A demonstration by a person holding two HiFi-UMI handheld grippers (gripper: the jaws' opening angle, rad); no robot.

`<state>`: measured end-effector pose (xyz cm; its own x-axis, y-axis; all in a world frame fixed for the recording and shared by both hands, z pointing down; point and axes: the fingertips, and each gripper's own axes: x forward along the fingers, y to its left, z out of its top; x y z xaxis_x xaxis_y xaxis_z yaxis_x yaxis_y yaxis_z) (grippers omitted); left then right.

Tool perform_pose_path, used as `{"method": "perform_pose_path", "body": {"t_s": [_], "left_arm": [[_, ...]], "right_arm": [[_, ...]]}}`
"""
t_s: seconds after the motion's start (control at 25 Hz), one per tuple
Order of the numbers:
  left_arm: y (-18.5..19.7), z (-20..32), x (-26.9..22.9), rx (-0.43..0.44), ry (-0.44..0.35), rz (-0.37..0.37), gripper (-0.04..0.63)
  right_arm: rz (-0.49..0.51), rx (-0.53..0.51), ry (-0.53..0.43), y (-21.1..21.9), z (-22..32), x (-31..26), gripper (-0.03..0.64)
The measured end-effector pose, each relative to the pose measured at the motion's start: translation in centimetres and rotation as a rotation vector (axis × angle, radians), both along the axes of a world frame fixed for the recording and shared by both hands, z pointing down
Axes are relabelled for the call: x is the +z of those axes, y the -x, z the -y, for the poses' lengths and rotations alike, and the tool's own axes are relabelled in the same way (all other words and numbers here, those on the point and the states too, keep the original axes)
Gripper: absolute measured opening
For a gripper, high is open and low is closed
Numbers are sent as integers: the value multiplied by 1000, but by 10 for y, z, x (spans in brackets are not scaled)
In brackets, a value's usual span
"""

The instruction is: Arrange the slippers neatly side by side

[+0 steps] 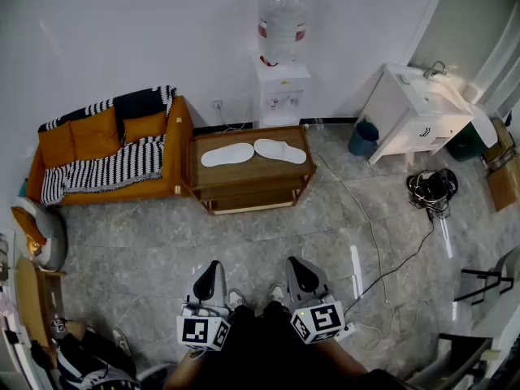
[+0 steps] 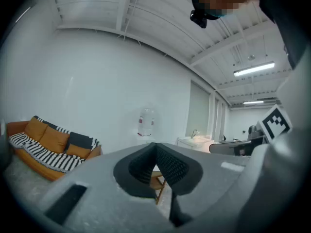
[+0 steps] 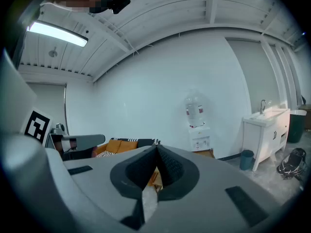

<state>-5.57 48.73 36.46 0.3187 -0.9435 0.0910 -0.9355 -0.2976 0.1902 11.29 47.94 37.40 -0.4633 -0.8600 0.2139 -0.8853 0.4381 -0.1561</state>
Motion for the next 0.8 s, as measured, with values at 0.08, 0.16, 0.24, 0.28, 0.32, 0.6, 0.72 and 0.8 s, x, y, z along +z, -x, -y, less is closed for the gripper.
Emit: {"method": "perform_pose_path", "body": {"t_s": [0.08, 0.16, 0.24, 0.28, 0.32, 0.6, 0.72, 0.8], "left_arm": [[-1, 2, 1, 0, -2, -2, 12], [-2, 2, 1, 0, -4, -2, 11], [-4, 1, 2, 1, -6, -2, 12], [-5, 1, 2, 0, -6, -2, 11], [-6, 1, 2, 0, -5, -1, 12], [-17, 3, 0, -3, -5, 4, 12], [-27, 5, 0, -3, -3, 10, 12], [-34, 7, 0, -3, -4, 13, 11]], "right_arm": [[2, -8, -3, 1, 1, 2, 6], [5, -7, -2, 0, 1, 4, 6], [4, -6, -2, -2, 0, 4, 6], [4, -9, -3, -3, 0, 3, 6], [3, -13, -4, -3, 0, 3, 6], [14, -25, -5, -11, 3, 2, 6], [29, -23, -2, -20, 7, 2, 6], [31, -29, -1, -25, 10, 4, 6]]}}
